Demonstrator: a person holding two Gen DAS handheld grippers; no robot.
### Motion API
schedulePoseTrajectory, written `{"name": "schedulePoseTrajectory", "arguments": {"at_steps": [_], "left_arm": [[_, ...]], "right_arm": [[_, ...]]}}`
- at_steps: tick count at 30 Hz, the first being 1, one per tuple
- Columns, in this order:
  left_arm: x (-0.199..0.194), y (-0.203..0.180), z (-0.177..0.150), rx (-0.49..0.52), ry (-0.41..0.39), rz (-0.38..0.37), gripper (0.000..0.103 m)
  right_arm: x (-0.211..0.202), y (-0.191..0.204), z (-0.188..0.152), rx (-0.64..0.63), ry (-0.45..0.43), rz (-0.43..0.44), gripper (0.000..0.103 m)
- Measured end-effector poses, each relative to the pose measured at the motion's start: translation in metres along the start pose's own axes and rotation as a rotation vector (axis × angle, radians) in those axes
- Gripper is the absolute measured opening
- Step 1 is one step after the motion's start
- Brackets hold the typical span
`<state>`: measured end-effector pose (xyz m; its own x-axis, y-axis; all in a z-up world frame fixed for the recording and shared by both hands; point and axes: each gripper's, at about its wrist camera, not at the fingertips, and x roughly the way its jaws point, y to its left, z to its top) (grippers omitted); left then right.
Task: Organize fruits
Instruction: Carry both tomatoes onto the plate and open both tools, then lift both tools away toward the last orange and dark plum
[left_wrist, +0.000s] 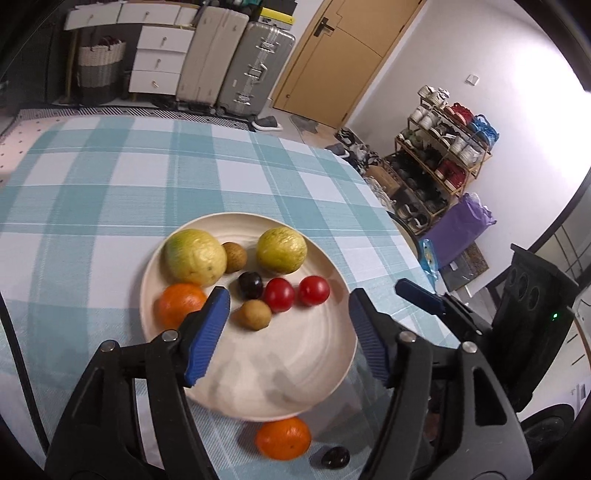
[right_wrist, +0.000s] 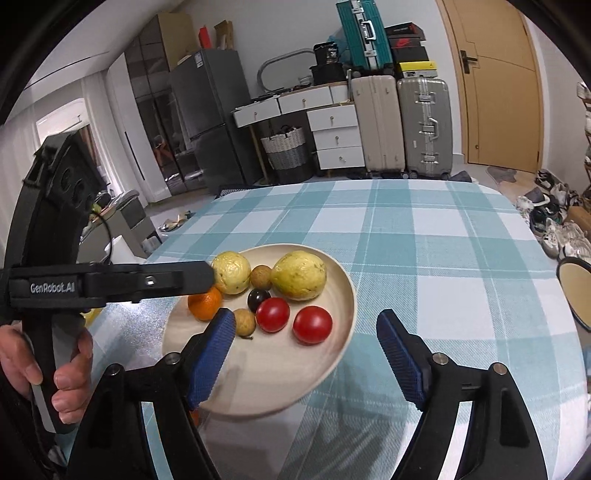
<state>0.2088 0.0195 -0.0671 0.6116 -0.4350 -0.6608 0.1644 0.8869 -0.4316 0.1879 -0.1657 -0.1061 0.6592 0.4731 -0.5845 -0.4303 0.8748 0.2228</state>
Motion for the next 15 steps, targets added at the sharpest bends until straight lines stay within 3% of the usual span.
{"name": "schedulePoseTrajectory", "arguments": {"at_steps": [5,15], "left_arm": [[-0.022,-0.002,-0.013,0.011,-0.028,0.061,0.078],[-0.052,-0.009,-0.038,0.029,-0.053,0.138,0.082]], "right_arm": [[-0.016,0.004,-0.006,0.02,-0.007,0.007,0.087],[-0.046,0.018,-0.019,0.03,-0.03,0.011,0.096]]}}
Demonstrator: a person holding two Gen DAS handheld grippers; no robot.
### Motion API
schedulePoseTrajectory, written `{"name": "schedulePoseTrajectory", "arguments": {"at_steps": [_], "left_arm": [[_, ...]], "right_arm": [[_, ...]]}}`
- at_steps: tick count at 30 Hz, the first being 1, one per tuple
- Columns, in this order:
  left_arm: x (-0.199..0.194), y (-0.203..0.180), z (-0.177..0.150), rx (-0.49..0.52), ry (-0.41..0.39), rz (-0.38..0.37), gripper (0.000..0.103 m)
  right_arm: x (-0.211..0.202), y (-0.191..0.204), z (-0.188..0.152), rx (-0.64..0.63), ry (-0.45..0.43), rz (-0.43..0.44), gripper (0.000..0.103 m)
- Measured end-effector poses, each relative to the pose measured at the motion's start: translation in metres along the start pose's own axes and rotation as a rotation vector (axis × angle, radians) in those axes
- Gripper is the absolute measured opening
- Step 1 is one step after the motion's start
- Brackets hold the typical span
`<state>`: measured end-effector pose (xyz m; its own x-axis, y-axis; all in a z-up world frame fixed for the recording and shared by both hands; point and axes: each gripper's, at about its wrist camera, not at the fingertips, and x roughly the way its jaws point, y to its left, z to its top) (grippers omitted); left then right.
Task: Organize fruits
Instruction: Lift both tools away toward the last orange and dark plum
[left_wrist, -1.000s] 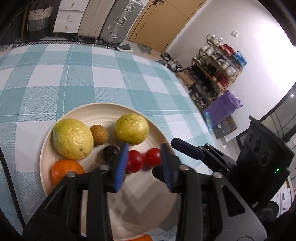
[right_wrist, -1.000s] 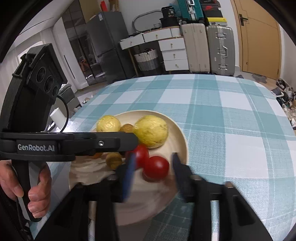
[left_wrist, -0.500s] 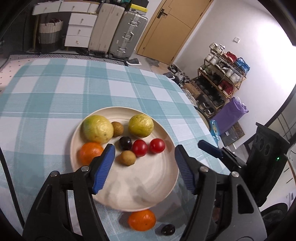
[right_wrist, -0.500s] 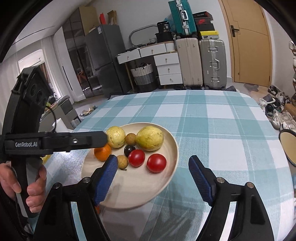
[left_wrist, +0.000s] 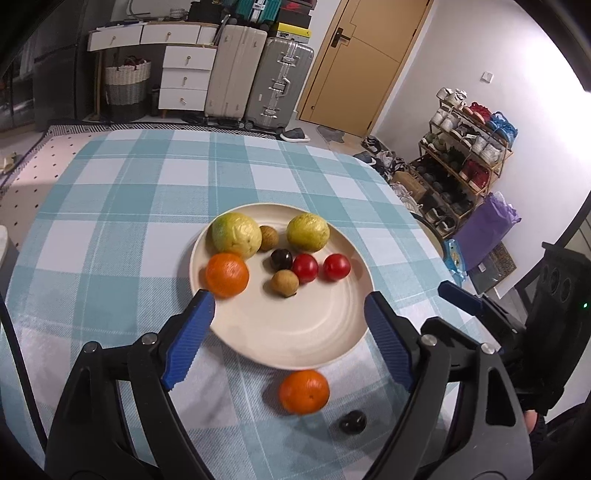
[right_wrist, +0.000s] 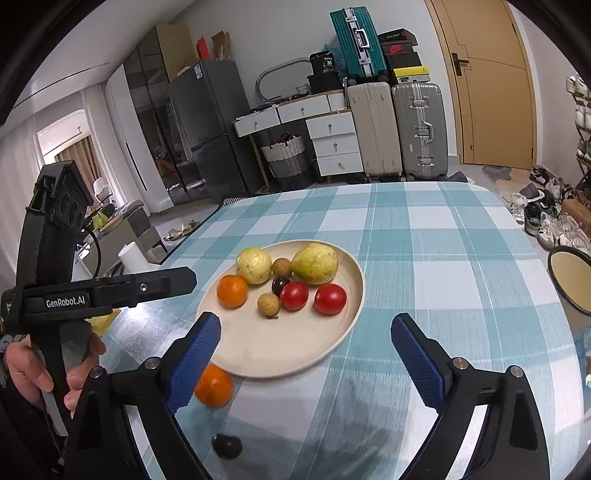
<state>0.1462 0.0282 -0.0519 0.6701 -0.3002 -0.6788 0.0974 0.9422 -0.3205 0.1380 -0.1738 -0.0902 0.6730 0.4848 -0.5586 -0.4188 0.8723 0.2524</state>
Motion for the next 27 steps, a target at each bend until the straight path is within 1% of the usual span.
{"name": "schedulePoseTrajectory", "arguments": {"at_steps": [5,6,9,12,13,20,27], "left_arm": [[-0.01,0.0,-0.014,-0.002,-0.006,0.027,0.085],[-0.012,0.001,-0.018,-0.004,-0.007,0.033,0.085],[-0.017,0.004,-0.027,-0.007,-0.015,0.046,0.087],[-0.02,0.006,-0.038,-0.006,-0.023,0.055,0.097],[-0.021,0.006,-0.043,-0.006,-0.026,0.059,0.101],[-0.024,0.01,-0.068,0.004,-0.012,0.073,0.102],[-0.022,0.024,-0.086,-0.032,0.016,0.085,0.102]], "right_arm": [[-0.01,0.007,-0.007,0.002,0.001,-0.002,0.096],[-0.012,0.009,-0.009,-0.001,0.0,-0.003,0.099],[-0.018,0.015,-0.015,-0.013,-0.007,0.0,0.1],[-0.023,0.023,-0.021,-0.031,-0.009,0.01,0.101],[-0.024,0.026,-0.025,-0.036,-0.004,0.013,0.101],[-0.029,0.042,-0.046,-0.07,0.027,0.027,0.102],[-0.025,0.045,-0.064,-0.053,0.075,0.046,0.102]]}}
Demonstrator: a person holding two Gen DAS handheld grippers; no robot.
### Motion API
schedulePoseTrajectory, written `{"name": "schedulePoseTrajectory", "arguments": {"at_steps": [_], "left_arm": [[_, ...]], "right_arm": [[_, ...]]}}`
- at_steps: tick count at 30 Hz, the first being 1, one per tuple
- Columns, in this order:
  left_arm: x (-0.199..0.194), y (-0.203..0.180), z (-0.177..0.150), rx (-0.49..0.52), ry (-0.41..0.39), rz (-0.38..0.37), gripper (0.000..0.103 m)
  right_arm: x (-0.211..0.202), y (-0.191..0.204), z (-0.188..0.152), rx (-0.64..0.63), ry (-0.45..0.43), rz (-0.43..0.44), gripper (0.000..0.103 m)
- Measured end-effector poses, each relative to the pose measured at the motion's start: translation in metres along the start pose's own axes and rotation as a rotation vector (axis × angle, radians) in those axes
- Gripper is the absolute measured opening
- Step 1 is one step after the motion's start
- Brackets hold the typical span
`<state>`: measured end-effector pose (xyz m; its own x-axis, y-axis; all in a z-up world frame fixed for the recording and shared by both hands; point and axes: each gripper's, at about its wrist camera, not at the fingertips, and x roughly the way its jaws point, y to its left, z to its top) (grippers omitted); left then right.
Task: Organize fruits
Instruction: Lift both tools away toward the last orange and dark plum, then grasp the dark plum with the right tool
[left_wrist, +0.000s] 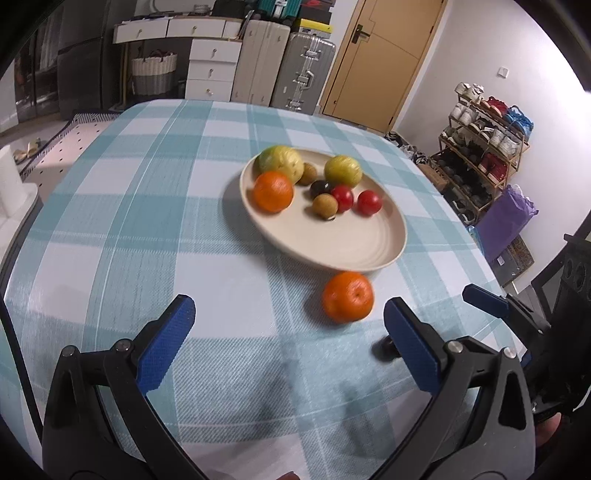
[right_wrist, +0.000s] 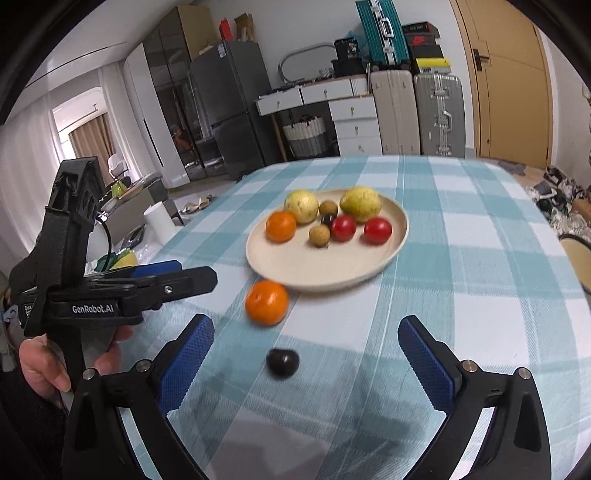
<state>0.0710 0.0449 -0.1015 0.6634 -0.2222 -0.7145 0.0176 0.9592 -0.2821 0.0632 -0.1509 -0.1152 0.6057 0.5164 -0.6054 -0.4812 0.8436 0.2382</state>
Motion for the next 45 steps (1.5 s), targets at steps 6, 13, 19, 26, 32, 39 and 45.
{"name": "schedulePoseTrajectory", "arguments": {"at_steps": [6,13,19,26,32,39,45], "left_arm": [[0.005,0.012,-0.01,-0.036,0.034,0.001,0.102],[0.007,0.02,-0.014,-0.051,0.039,0.0,0.102],[0.008,0.027,-0.014,-0.079,0.044,-0.004,0.102],[0.011,0.033,-0.016,-0.094,0.052,-0.005,0.102],[0.012,0.035,-0.015,-0.1,0.051,-0.007,0.102],[0.015,0.033,-0.011,-0.112,0.059,-0.017,0.102],[0.022,0.025,-0.005,-0.094,0.072,-0.04,0.102]], "right_arm": [[0.007,0.002,-0.012,0.007,0.032,0.012,0.102],[0.017,0.011,-0.019,-0.007,0.076,0.034,0.101],[0.028,0.016,-0.021,-0.002,0.121,0.039,0.08],[0.033,0.02,-0.022,-0.009,0.134,0.021,0.05],[0.038,0.025,-0.022,-0.026,0.154,0.009,0.034],[0.04,0.016,-0.021,0.008,0.162,0.009,0.024],[0.033,0.011,-0.021,0.031,0.135,0.029,0.024]]}}
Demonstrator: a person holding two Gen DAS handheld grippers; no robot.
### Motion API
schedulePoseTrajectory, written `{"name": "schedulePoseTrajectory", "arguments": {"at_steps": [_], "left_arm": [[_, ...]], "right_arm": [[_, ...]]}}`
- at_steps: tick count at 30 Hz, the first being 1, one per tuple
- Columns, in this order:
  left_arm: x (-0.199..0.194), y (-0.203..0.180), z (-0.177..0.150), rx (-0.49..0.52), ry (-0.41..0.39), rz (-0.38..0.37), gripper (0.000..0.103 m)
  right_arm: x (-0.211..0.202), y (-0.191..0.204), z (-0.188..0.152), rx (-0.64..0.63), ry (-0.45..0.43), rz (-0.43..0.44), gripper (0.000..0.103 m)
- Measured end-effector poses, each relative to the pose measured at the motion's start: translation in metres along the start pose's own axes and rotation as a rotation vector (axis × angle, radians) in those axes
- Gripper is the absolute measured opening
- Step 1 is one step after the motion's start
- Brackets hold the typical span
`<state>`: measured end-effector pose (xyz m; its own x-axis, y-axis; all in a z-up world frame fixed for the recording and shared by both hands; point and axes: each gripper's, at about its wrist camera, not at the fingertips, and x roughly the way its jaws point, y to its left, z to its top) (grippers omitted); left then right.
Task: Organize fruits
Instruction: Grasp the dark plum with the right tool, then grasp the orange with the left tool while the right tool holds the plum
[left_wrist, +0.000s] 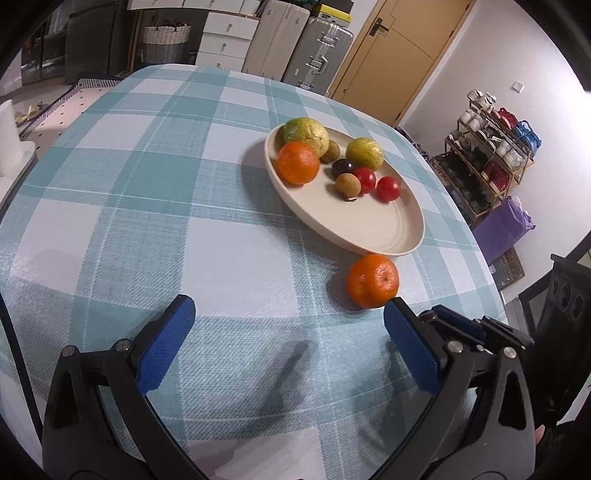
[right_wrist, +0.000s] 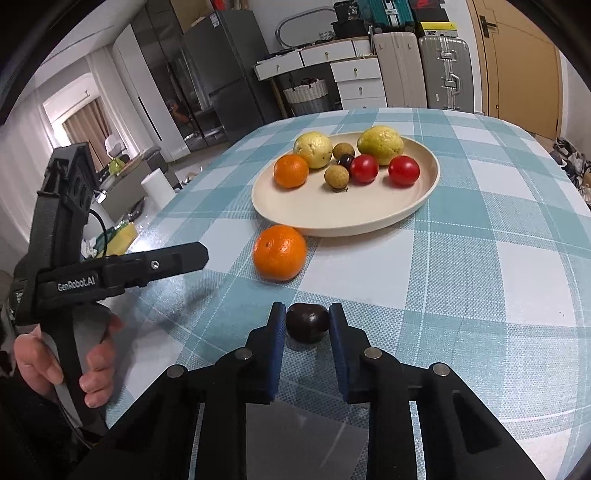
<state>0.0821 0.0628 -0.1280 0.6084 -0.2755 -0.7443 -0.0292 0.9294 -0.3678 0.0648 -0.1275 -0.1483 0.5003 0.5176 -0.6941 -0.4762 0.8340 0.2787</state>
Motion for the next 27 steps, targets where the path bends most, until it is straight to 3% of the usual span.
{"name": "schedulePoseTrajectory", "arguments": {"at_steps": [4,12,19,24,27], "left_arm": [[0.01,-0.007,0.004,0.01,0.016,0.02,0.101],[0.027,-0.029,0.01,0.042,0.045,-0.057,0.101],[0.044,-0.048,0.016,0.085,0.061,-0.075,0.1],[0.05,-0.056,0.019,0.11,0.059,-0.08,0.084],[0.052,-0.058,0.02,0.119,0.077,-0.11,0.061]], "right_arm": [[-0.008,-0.008,0.003,0.022,-0.029,0.015,0.024],[-0.021,-0.031,0.01,0.055,-0.075,0.009,0.024],[-0.028,-0.046,0.015,0.062,-0.102,0.002,0.024],[-0.027,-0.052,0.017,0.064,-0.108,0.007,0.024],[-0.025,-0.054,0.018,0.066,-0.107,0.009,0.024]]}}
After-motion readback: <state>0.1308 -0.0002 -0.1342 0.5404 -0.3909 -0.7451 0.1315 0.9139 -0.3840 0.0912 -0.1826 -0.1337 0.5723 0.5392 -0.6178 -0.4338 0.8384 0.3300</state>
